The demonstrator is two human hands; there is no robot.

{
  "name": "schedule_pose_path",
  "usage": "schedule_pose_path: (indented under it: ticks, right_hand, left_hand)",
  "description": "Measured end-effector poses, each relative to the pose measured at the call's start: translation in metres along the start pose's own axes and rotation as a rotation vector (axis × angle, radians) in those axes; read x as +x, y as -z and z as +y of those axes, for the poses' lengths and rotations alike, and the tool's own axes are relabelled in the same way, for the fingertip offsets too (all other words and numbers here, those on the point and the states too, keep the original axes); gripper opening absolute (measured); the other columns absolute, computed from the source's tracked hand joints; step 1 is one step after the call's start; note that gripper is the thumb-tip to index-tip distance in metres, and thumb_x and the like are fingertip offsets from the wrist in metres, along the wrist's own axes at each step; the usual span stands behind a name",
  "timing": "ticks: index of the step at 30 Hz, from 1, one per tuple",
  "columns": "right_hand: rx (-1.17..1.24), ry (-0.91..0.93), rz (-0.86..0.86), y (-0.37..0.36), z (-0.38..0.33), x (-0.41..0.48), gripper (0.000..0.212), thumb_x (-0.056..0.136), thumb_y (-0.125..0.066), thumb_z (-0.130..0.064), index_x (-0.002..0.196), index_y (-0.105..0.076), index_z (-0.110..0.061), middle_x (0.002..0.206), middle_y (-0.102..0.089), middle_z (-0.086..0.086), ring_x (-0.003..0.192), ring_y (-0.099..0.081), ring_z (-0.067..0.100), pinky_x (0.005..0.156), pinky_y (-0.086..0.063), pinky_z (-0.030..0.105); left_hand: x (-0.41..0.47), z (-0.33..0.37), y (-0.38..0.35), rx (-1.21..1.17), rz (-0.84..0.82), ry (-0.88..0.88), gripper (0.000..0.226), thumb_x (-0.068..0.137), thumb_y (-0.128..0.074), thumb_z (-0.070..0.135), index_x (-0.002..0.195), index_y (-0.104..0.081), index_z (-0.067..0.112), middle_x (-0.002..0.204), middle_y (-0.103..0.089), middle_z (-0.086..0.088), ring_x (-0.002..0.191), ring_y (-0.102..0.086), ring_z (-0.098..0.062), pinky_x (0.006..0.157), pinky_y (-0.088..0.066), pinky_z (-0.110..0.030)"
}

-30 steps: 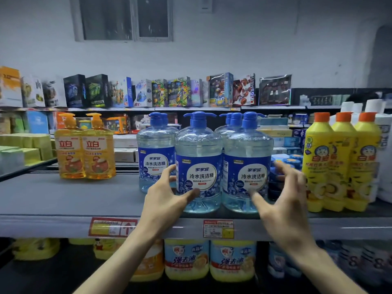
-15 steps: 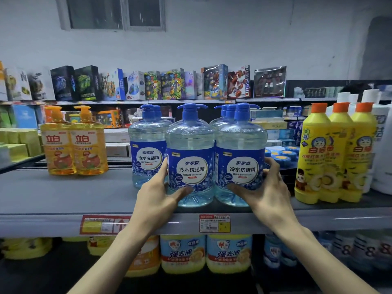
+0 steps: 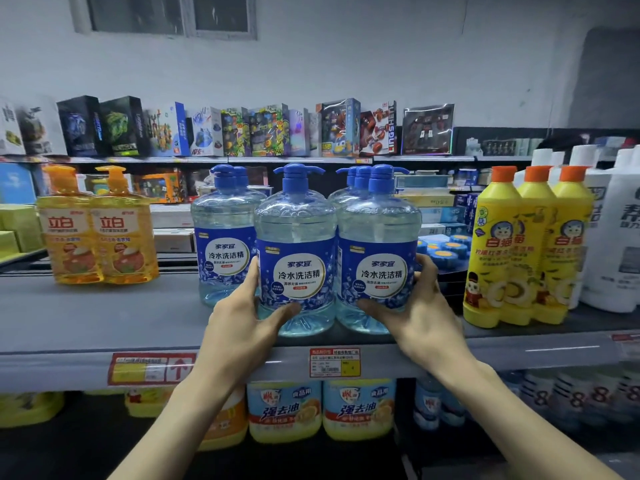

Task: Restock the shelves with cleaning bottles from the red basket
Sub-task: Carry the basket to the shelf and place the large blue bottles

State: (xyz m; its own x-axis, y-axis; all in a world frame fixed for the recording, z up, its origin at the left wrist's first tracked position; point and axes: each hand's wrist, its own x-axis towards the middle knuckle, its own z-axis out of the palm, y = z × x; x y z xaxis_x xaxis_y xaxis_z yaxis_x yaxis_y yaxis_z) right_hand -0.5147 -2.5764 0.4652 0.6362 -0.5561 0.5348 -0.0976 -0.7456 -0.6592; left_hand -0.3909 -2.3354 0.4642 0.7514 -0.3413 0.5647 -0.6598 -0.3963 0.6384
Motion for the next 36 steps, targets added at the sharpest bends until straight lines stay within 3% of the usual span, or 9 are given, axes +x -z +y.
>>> schedule_pose_path:
  ticks: [4,9,12,16,19,23,27,30,36]
  right_hand:
    - [-0.149,0.003,-0.022,0.008,-0.011,-0.004,0.111,0.072,-0.076,-0.079,0.150,-0.019,-0.027,0.144,-0.059,0.002,0.124,-0.063,0.034,0.091,-0.055,0.049]
    - [-0.371,0.034,-0.202,0.031,-0.018,-0.014,0.105,0.092,-0.060,-0.071,0.163,-0.007,-0.016,0.148,-0.054,0.010,0.132,-0.056,0.035,0.102,-0.048,0.046]
    - [-0.441,0.144,-0.280,0.064,-0.009,-0.030,0.072,0.101,-0.051,-0.057,0.158,-0.031,-0.019,0.149,-0.056,0.008,0.135,-0.052,0.029,0.105,-0.044,0.042]
    - [-0.475,0.218,-0.349,0.119,0.017,-0.067,0.063,0.106,-0.046,-0.048,0.161,-0.039,-0.018,0.161,-0.047,0.004,0.149,-0.040,0.024,0.119,-0.032,0.037]
    - [-0.457,0.196,-0.343,0.163,0.051,-0.101,0.062,0.106,-0.046,-0.050,0.160,-0.040,-0.023,0.161,-0.047,0.001,0.148,-0.041,0.022,0.118,-0.035,0.037]
    - [-0.492,0.092,-0.361,0.224,0.114,-0.153,0.059,0.107,-0.044,-0.050,0.160,-0.040,-0.023,0.160,-0.047,-0.002,0.148,-0.041,0.019,0.118,-0.035,0.037]
    - [-0.557,-0.081,-0.366,0.279,0.199,-0.216,0.055,0.108,-0.043,-0.050,0.156,-0.047,-0.023,0.154,-0.054,-0.002,0.144,-0.045,0.020,0.117,-0.039,0.040]
    - [-0.555,-0.257,-0.449,0.310,0.268,-0.273,0.057,0.109,-0.039,-0.052,0.158,-0.042,-0.023,0.154,-0.052,-0.001,0.145,-0.043,0.022,0.118,-0.039,0.041]
    - [-0.600,-0.589,-0.526,0.349,0.380,-0.389,0.052,0.106,-0.040,-0.054,0.144,-0.056,-0.022,0.140,-0.063,0.001,0.139,-0.048,0.023,0.113,-0.041,0.041]
  left_hand:
    - [-0.006,0.020,0.008,0.230,-0.029,0.021,0.098,0.089,-0.068,0.070,0.166,-0.019,0.037,0.140,-0.069,0.004,0.125,-0.066,-0.025,0.098,-0.058,-0.047]
    - [-0.030,0.059,0.004,0.448,-0.079,0.119,0.087,0.099,-0.063,0.049,0.166,-0.022,0.012,0.145,-0.060,-0.010,0.131,-0.057,-0.030,0.100,-0.054,-0.045]
    - [-0.057,0.085,-0.004,0.484,-0.081,0.094,0.072,0.099,-0.061,0.043,0.159,-0.038,0.010,0.148,-0.057,-0.009,0.136,-0.051,-0.029,0.105,-0.049,-0.044]
    - [-0.096,0.140,-0.038,0.489,-0.154,-0.010,0.064,0.102,-0.057,0.042,0.158,-0.044,0.016,0.155,-0.052,-0.006,0.142,-0.046,-0.029,0.114,-0.044,-0.043]
    - [-0.125,0.188,-0.080,0.462,-0.233,-0.090,0.058,0.101,-0.056,0.042,0.154,-0.051,0.019,0.147,-0.059,-0.005,0.136,-0.051,-0.029,0.108,-0.047,-0.041]
    - [-0.176,0.240,-0.151,0.426,-0.340,-0.140,0.045,0.100,-0.056,0.048,0.140,-0.059,0.026,0.125,-0.066,0.001,0.123,-0.060,-0.025,0.093,-0.053,-0.039]
    - [-0.240,0.274,-0.231,0.469,-0.565,-0.171,0.044,0.102,-0.052,0.049,0.140,-0.059,0.027,0.128,-0.066,0.001,0.120,-0.062,-0.026,0.091,-0.054,-0.039]
    - [-0.291,0.288,-0.293,0.437,-0.759,-0.177,0.039,0.102,-0.054,0.043,0.135,-0.062,0.024,0.126,-0.069,0.000,0.117,-0.064,-0.026,0.081,-0.051,-0.035]
    - [-0.387,0.321,-0.408,0.403,-1.085,-0.195,0.026,0.096,-0.055,0.042,0.110,-0.063,0.022,0.113,-0.071,-0.001,0.109,-0.067,-0.031,0.084,-0.056,-0.039]
